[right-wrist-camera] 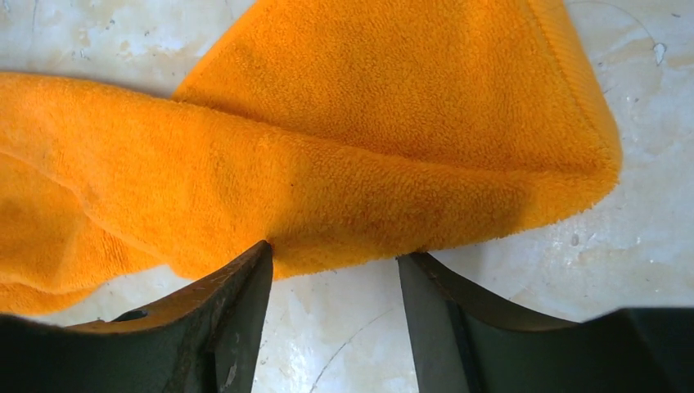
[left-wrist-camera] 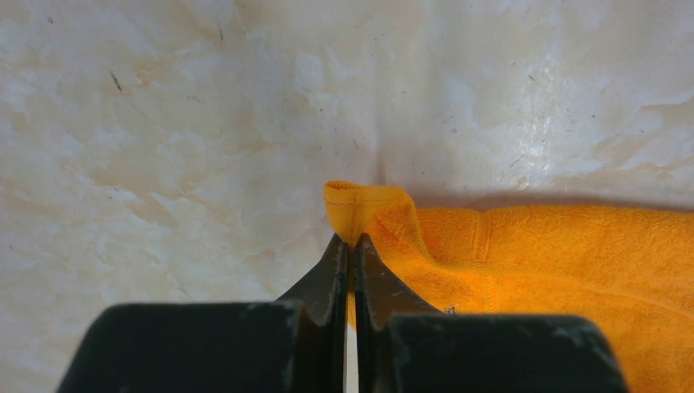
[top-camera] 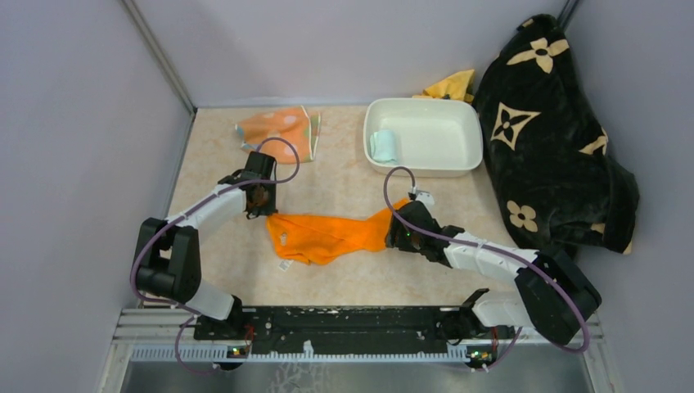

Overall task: Roll the towels
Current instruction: Flatten out the towel at the center of the board.

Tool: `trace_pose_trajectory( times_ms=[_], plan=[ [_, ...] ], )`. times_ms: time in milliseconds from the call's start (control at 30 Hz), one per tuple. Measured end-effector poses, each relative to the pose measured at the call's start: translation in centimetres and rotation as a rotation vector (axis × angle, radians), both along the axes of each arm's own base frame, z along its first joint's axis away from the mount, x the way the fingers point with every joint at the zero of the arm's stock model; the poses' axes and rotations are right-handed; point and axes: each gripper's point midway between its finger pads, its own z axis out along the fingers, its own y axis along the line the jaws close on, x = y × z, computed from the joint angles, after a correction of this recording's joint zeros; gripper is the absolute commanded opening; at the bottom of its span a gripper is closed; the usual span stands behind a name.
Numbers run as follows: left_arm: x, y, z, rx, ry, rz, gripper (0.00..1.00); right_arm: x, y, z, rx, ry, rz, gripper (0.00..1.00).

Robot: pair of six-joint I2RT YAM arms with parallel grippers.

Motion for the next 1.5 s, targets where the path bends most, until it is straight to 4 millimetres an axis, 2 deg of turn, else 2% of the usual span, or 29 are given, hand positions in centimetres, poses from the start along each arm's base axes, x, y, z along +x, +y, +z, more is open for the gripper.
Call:
trace_pose_trajectory(
  times_ms=[67,133,167,267,333,367,433,500,533,567,633,667,700,767,833,967,1067,1167,1267,1367,1500],
  plan=[
    [0.0,0.0,0.0,-0.001,0.0,0.0,0.01,0.1,0.0,-0.3,0.012,-0.012,-0.011,0.32],
    [0.0,0.0,0.0,-0.001,0.0,-0.001,0.0,0.3,0.0,-0.6,0.015,-0.022,-0.019,0.04],
    [0.0,0.0,0.0,-0.002,-0.001,-0.001,0.0,0.3,-0.1,-0.7,0.008,-0.024,-0.018,0.0],
    [-0.2,0.0,0.6,-0.005,-0.011,0.0,0.0,0.3,-0.9,-0.2,-0.035,-0.017,-0.033,0.0],
    [-0.5,0.1,1.7,-0.01,-0.024,0.005,0.0,0.4,-1.3,1.7,-0.074,-0.011,-0.025,0.0],
    [-0.7,0.2,2.5,-0.015,-0.035,0.008,0.0,0.5,-1.4,3.0,-0.088,-0.015,-0.02,0.0],
    [-0.7,0.1,4.8,-0.034,-0.075,0.015,0.0,0.9,-1.4,7.7,-0.114,-0.031,0.004,0.0],
    [-0.6,-0.2,7.9,-0.068,-0.14,0.014,0.0,1.2,-1.3,12.6,-0.119,-0.06,0.032,0.0],
    [-0.6,-0.4,9.6,-0.092,-0.183,0.008,0.0,1.1,-1.5,16.0,-0.125,-0.075,0.056,0.0],
    [-0.6,-0.6,10.9,-0.111,-0.216,0.002,0.0,1.1,-1.5,17.2,-0.124,-0.084,0.065,0.02],
    [-1.0,-0.9,13.2,-0.153,-0.279,-0.011,0.0,0.5,-2.1,19.7,-0.159,-0.067,0.096,0.18],
    [-1.3,-1.0,13.9,-0.167,-0.297,-0.015,0.0,0.5,-2.2,20.5,-0.173,-0.063,0.106,0.25],
    [-1.5,-1.0,14.2,-0.174,-0.305,-0.018,0.0,0.6,-2.4,20.9,-0.196,-0.056,0.115,0.28],
    [-1.7,-0.9,14.0,-0.172,-0.305,-0.016,0.0,1.1,-2.7,20.5,-0.252,-0.041,0.122,0.35],
    [-1.8,-0.7,12.9,-0.154,-0.276,-0.005,0.02,2.0,-3.3,19.1,-0.316,-0.011,0.12,0.4],
    [-1.6,0.1,9.2,-0.085,-0.174,0.028,0.04,4.4,-4.6,15.5,-0.395,0.033,0.096,0.42],
    [-1.1,0.7,6.9,-0.037,-0.122,0.049,0.04,4.9,-4.4,13.2,-0.401,0.043,0.136,0.43],
    [-0.4,1.0,5.4,-0.007,-0.096,0.064,0.04,4.2,-3.0,10.9,-0.383,0.044,0.226,0.46],
    [0.2,1.1,4.2,0.015,-0.078,0.072,0.04,2.1,-2.0,7.8,-0.386,0.066,0.321,0.46],
    [0.5,1.3,3.4,0.031,-0.072,0.079,0.04,0.0,-2.2,4.9,-0.381,0.119,0.327,0.45],
    [0.3,1.5,2.7,0.039,-0.071,0.083,0.04,-1.7,-3.1,2.4,-0.334,0.167,0.229,0.4]
  ],
)
